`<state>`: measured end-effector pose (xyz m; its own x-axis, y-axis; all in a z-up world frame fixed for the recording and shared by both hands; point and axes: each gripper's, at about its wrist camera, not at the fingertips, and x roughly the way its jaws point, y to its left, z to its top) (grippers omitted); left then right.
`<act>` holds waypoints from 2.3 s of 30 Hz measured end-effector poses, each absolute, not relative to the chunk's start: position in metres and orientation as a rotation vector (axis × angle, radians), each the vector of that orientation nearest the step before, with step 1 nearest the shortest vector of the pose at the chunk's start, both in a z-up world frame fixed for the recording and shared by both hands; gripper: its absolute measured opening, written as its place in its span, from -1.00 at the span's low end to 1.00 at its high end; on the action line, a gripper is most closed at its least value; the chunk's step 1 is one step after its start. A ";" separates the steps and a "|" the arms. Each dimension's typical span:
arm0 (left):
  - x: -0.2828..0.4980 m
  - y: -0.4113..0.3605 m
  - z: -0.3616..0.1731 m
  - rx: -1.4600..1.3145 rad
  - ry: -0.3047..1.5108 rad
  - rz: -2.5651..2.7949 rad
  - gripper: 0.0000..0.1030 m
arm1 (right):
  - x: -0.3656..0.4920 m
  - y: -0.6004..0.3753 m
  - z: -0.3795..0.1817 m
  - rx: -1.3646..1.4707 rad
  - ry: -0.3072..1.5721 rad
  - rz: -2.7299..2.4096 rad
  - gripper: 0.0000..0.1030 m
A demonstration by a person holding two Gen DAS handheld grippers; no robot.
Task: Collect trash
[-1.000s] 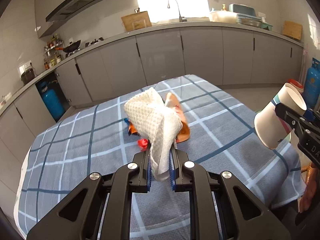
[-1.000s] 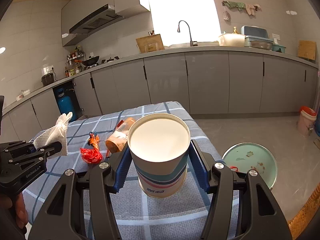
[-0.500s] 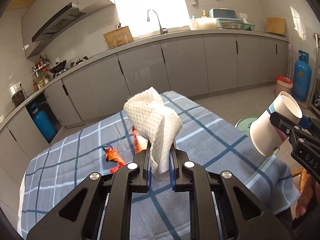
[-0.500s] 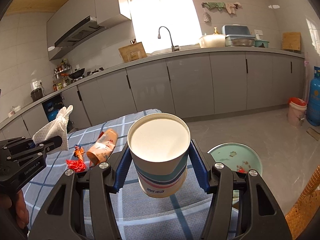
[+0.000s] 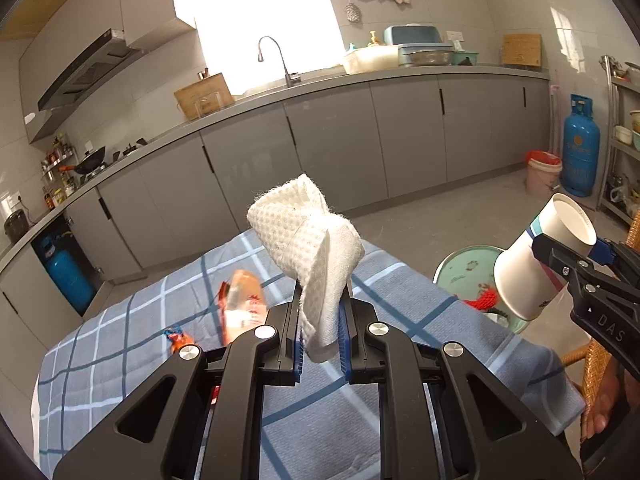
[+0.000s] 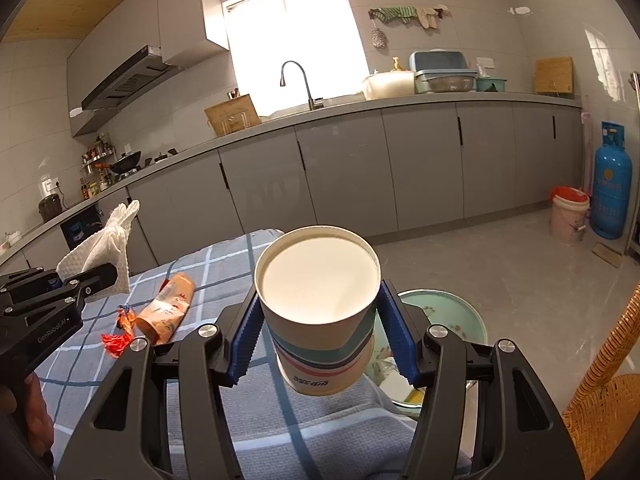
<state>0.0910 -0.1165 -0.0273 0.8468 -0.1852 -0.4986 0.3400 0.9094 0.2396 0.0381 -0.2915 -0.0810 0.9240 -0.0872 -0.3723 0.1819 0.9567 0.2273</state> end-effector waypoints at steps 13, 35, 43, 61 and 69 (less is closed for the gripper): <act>0.112 -0.161 -0.035 0.329 0.510 -0.368 -0.71 | 0.047 -0.321 -0.087 0.262 0.386 -0.213 0.10; 0.158 -0.219 -0.064 0.351 0.578 -0.466 -0.71 | 0.090 -0.361 -0.103 0.246 0.452 -0.268 0.11; 0.171 -0.247 -0.083 0.376 0.601 -0.503 -0.70 | 0.109 -0.385 -0.116 0.264 0.493 -0.275 0.11; 0.183 -0.291 -0.130 0.441 0.651 -0.550 0.33 | 0.138 -0.431 -0.148 0.322 0.540 -0.298 0.45; 0.188 -0.276 -0.133 0.422 0.682 -0.509 0.55 | 0.129 -0.432 -0.147 0.338 0.530 -0.327 0.48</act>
<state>0.1883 -0.2763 -0.1330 0.6640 -0.3024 -0.6838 0.5696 0.7970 0.2006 0.1287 -0.4318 -0.1475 0.8141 -0.2142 -0.5398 0.3860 0.8940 0.2275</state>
